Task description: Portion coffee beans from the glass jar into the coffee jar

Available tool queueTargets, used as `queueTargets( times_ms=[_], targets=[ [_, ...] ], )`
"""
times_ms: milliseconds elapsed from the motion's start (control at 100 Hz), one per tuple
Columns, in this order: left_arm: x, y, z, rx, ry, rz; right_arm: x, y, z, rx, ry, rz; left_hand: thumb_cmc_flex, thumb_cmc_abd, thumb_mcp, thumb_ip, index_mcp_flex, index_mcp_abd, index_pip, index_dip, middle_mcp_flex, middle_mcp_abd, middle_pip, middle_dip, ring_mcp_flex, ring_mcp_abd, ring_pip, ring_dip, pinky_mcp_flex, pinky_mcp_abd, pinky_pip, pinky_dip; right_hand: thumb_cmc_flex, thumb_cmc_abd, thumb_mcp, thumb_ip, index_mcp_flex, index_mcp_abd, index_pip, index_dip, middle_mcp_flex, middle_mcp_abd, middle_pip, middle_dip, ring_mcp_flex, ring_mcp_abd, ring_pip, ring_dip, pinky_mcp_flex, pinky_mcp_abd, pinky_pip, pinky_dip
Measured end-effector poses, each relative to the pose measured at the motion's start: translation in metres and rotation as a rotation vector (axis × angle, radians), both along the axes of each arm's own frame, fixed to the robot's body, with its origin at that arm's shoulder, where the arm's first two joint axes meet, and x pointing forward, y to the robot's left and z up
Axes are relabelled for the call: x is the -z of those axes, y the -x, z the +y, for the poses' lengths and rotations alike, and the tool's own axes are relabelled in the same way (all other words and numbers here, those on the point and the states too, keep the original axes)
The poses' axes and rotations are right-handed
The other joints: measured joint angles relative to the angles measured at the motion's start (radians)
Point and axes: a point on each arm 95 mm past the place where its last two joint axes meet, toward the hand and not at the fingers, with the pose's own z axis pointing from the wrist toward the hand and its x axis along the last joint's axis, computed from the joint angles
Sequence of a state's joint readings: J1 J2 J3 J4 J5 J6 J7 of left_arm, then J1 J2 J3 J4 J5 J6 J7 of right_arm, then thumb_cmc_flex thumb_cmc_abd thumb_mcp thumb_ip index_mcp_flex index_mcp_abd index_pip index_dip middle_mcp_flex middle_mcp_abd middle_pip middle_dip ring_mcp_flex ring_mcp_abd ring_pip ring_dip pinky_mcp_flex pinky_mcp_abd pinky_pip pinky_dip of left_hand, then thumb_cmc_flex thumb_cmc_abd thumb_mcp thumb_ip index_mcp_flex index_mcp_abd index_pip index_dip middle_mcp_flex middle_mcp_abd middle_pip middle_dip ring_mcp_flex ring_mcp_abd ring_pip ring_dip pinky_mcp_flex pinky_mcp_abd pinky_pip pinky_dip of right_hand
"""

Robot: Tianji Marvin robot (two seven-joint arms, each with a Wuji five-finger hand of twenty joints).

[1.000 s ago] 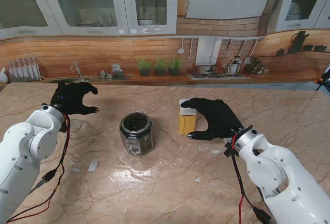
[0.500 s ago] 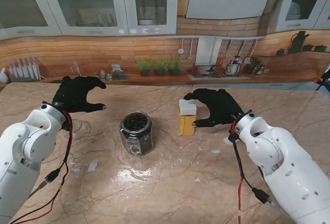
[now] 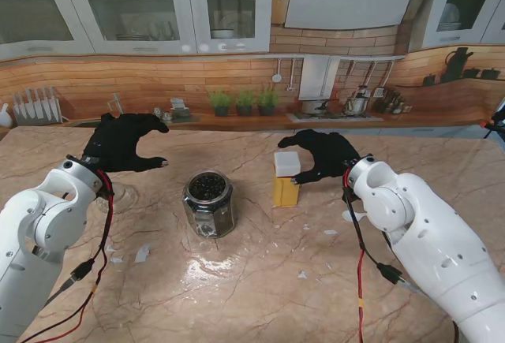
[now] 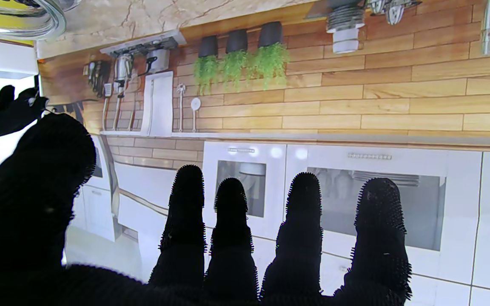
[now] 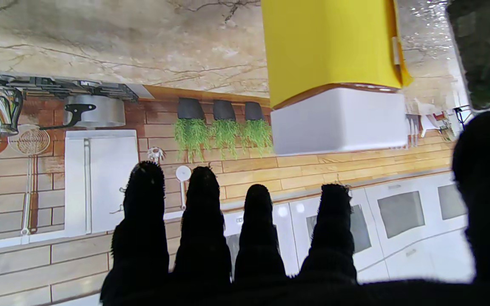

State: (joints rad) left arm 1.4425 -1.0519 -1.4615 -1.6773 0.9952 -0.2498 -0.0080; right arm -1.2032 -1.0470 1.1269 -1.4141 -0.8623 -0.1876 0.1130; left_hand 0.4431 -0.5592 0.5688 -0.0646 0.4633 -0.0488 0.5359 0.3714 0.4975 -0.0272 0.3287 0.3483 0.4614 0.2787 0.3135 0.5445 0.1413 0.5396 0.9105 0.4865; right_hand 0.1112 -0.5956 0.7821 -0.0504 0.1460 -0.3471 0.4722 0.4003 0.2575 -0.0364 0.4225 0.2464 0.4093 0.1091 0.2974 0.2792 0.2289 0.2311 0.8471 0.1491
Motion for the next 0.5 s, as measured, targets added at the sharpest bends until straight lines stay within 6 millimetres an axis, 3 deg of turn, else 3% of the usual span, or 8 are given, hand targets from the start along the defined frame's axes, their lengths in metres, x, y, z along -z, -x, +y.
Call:
queueTargets(
  times_ms=[250,450,500],
  targets=[
    [-0.001,0.002,-0.001,0.015,0.011,-0.021,0.008,-0.022,0.007,0.022,0.0,0.06,0.0,0.0,0.0,0.0,0.0,0.003,0.0,0.0,0.0,0.0,0.0,0.0,0.012,0.0,0.003,0.0,0.013,0.004,0.01,0.0,0.012,-0.012,-0.002,0.0,-0.02,-0.012,0.008,0.0,-0.011,0.0,0.039,0.014,0.037,0.0,0.025,0.013,0.063,-0.005,0.022,0.02],
    [0.0,0.002,-0.002,0.02,0.014,-0.025,0.017,-0.033,0.017,0.02,0.006,0.109,0.0,0.0,-0.006,0.0,0.0,0.003,0.0,0.0,0.0,0.0,0.0,0.0,0.024,0.0,0.014,0.0,0.025,0.004,0.017,0.0,0.106,-0.025,-0.013,0.0,-0.019,-0.023,0.059,0.0,-0.009,0.0,0.075,0.024,0.121,0.0,0.054,0.03,0.135,-0.04,0.049,0.022],
    [0.0,0.002,-0.002,0.021,0.014,-0.025,0.02,-0.036,0.019,0.024,0.006,0.121,0.0,0.0,-0.01,0.0,0.0,0.003,0.0,0.0,0.0,0.0,0.0,0.0,0.024,0.0,0.014,0.0,0.029,0.004,0.021,0.0,0.126,-0.026,-0.04,0.0,-0.014,-0.023,0.08,0.0,0.003,0.0,0.09,0.028,0.154,-0.027,0.067,0.044,0.164,-0.059,0.06,0.023]
  ],
)
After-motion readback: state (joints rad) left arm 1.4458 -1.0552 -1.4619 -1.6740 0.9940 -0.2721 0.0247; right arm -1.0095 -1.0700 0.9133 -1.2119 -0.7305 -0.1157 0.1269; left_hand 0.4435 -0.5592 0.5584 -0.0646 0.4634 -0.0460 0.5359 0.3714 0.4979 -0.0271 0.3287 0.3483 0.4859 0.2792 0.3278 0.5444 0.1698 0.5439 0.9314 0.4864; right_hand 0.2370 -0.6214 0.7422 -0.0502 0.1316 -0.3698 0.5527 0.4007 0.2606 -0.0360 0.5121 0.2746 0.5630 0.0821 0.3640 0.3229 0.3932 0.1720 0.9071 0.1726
